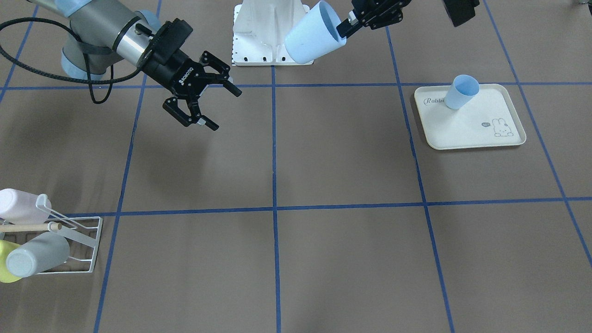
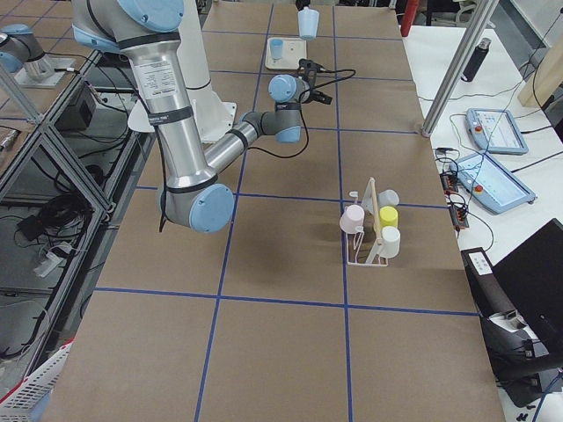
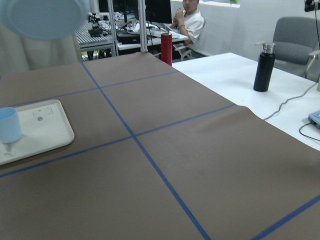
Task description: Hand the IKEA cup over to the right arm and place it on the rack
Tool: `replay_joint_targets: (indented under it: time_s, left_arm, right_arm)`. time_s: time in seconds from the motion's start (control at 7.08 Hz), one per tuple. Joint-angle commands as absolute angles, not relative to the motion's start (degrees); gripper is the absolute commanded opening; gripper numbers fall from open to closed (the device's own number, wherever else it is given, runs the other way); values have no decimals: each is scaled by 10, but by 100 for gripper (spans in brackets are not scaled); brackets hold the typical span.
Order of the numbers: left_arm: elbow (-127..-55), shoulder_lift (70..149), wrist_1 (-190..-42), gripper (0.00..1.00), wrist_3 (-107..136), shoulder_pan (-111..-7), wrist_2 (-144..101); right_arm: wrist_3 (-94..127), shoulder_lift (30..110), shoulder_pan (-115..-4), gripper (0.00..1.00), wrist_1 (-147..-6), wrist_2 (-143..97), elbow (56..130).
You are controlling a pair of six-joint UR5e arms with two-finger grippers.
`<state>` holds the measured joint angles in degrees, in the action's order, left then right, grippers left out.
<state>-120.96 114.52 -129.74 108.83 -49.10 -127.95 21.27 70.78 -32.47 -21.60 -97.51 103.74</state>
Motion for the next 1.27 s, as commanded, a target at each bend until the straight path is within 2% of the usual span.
replay_joint_targets:
  time_s: [0.0,0.57,1.13]
  left_arm:
    - [-1184,1153,-1316,0,1082,-461,-1250]
    - [-1167,1162,-1315,0,1038,-430,-1248]
    - [-1149,1171,-1316,0,1025,-427,-1248]
  right_arm:
    - [184,701,-282,99,-183,-944,1037]
    - [69,690,-277,98,-184,-943,1037]
    - [61,670,-277,98,-188,-943,1039]
